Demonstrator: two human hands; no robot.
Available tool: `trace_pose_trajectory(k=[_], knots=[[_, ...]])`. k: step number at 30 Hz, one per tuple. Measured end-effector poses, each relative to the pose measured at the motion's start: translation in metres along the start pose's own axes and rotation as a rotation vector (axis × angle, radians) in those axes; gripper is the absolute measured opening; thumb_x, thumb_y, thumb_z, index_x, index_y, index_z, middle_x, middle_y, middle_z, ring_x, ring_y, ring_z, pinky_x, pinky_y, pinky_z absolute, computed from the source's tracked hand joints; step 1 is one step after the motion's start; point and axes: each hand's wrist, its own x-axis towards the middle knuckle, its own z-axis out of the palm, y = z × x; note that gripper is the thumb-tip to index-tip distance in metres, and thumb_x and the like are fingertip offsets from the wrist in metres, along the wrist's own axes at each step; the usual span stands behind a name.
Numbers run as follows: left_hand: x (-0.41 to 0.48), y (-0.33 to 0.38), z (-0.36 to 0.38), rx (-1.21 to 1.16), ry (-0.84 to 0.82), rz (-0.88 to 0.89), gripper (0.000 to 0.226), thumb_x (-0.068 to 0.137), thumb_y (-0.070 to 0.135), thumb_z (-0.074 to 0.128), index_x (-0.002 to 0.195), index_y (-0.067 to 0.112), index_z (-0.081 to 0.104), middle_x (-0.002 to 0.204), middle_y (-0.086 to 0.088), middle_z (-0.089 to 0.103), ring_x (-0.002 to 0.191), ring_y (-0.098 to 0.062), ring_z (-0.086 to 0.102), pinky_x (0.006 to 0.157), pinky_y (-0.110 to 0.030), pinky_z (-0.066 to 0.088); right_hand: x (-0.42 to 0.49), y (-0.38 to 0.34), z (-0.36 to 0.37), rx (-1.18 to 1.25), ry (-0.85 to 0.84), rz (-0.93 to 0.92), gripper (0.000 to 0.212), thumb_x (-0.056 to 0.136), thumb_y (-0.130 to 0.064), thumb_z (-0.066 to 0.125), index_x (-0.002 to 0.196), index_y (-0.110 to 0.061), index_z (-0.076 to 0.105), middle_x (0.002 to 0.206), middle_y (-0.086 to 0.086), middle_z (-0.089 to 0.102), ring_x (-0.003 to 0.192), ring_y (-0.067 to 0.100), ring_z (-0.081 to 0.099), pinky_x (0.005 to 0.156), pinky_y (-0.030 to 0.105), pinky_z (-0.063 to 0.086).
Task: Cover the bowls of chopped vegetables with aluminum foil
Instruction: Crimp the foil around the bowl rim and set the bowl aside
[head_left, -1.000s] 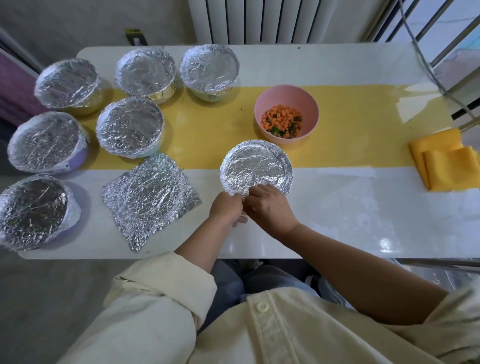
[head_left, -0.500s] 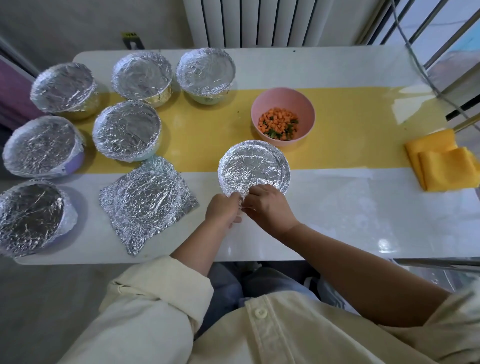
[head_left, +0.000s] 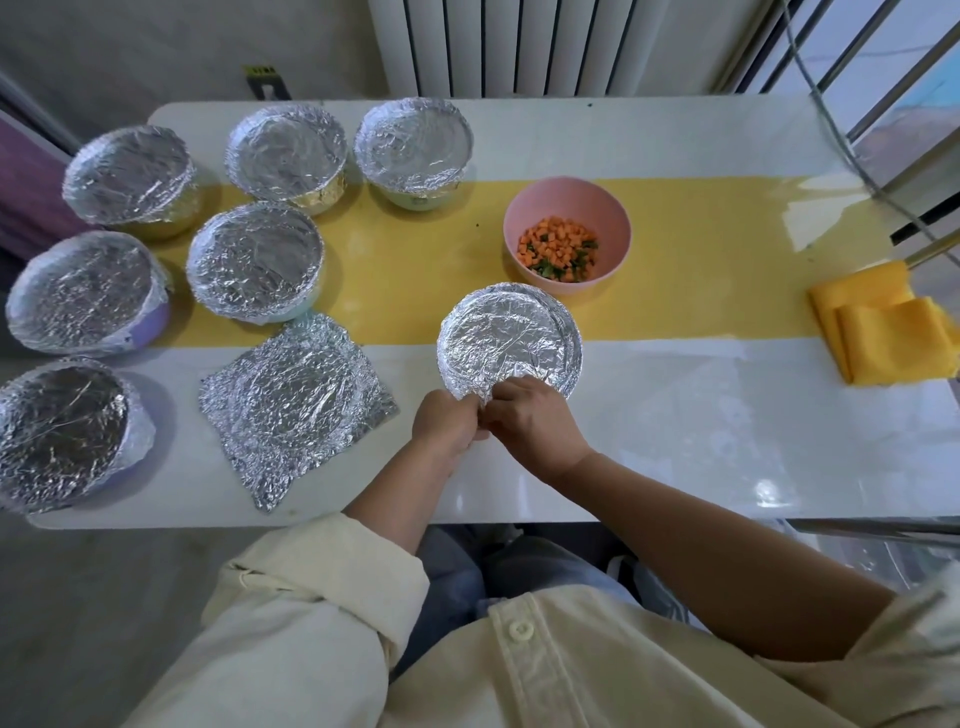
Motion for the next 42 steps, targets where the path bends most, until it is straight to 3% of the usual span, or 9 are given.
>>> trace_pose_trajectory(k=[3,8,13,17,24,30,35,38,42], knots=[[0.003,0.0,-0.003,0.011,0.002,-0.008,0.017,0.09,0.011,0.047,0.09,0.001,0.061,0.067,-0.01,0.069,0.06,-0.023,0.071,0.071,-0.032,0.049,0.002,0.0,0.001,-0.024,0.0,-0.003,0.015,0.07,-0.005,0.074,0.059,-0.012,0.067,0.056,0.003,0.048,0.053,0.026,0.048,0.052,0.026,0.033],[0.008,0.007,-0.014,0.029,-0.007,-0.008,0.017,0.091,0.01,0.048,0.077,0.006,0.056,0.059,-0.008,0.069,0.048,-0.019,0.068,0.056,-0.027,0.044,-0.004,0.007,-0.009,-0.016,-0.013,-0.024,0.009,0.076,-0.02,0.07,0.078,-0.012,0.07,0.073,0.004,0.058,0.068,0.026,0.055,0.063,0.032,0.037],[0.008,0.008,-0.022,0.051,-0.032,0.013,0.019,0.092,0.013,0.048,0.073,0.01,0.051,0.066,-0.011,0.071,0.051,-0.018,0.068,0.06,-0.028,0.042,-0.007,0.009,-0.013,-0.031,-0.043,-0.016,0.016,0.068,-0.014,0.084,0.076,-0.014,0.07,0.074,0.001,0.06,0.069,0.026,0.058,0.063,0.031,0.037],[0.003,0.004,-0.016,-0.008,0.009,-0.009,0.018,0.094,0.021,0.051,0.09,0.006,0.06,0.072,-0.008,0.073,0.055,-0.02,0.069,0.061,-0.028,0.045,-0.007,0.006,-0.004,-0.015,-0.028,0.018,0.016,0.068,-0.01,0.083,0.072,-0.012,0.068,0.071,0.005,0.059,0.066,0.029,0.057,0.059,0.032,0.046],[-0.004,-0.003,-0.002,-0.158,-0.011,-0.09,0.026,0.095,0.008,0.045,0.107,-0.005,0.064,0.079,-0.011,0.07,0.057,-0.015,0.068,0.058,-0.024,0.049,-0.005,0.001,0.003,-0.053,0.021,0.002,0.022,0.089,-0.015,0.053,0.069,-0.009,0.062,0.069,0.007,0.055,0.063,0.027,0.051,0.055,0.037,0.044],[-0.013,0.003,-0.007,-0.124,-0.072,-0.119,0.02,0.097,0.023,0.048,0.097,0.009,0.062,0.083,-0.006,0.071,0.069,-0.022,0.069,0.074,-0.031,0.049,-0.007,0.001,0.003,-0.053,0.029,0.012,0.019,0.088,-0.014,0.06,0.07,-0.01,0.063,0.07,0.005,0.055,0.064,0.026,0.052,0.053,0.035,0.045],[-0.009,0.001,-0.011,-0.085,-0.062,-0.104,0.026,0.097,0.018,0.044,0.086,0.004,0.063,0.074,-0.013,0.069,0.064,-0.026,0.062,0.058,-0.027,0.044,-0.005,0.0,0.002,0.031,-0.024,-0.016,0.009,0.081,-0.009,0.074,0.08,-0.007,0.065,0.077,0.007,0.057,0.071,0.026,0.053,0.06,0.037,0.047],[-0.002,-0.002,-0.019,-0.04,-0.009,-0.077,0.03,0.097,0.022,0.046,0.083,0.003,0.065,0.072,-0.01,0.07,0.063,-0.024,0.064,0.063,-0.029,0.046,-0.01,0.005,-0.005,0.06,-0.11,-0.056,0.029,0.073,-0.011,0.081,0.097,-0.005,0.066,0.09,0.009,0.059,0.083,0.027,0.054,0.072,0.035,0.046],[0.002,-0.004,-0.027,-0.019,-0.006,-0.066,0.026,0.094,0.024,0.05,0.082,0.006,0.064,0.077,-0.008,0.072,0.066,-0.023,0.066,0.069,-0.03,0.046,-0.012,0.009,-0.008,0.001,-0.076,-0.039,0.021,0.068,-0.003,0.082,0.083,-0.007,0.068,0.082,0.008,0.06,0.075,0.03,0.058,0.063,0.038,0.05]])
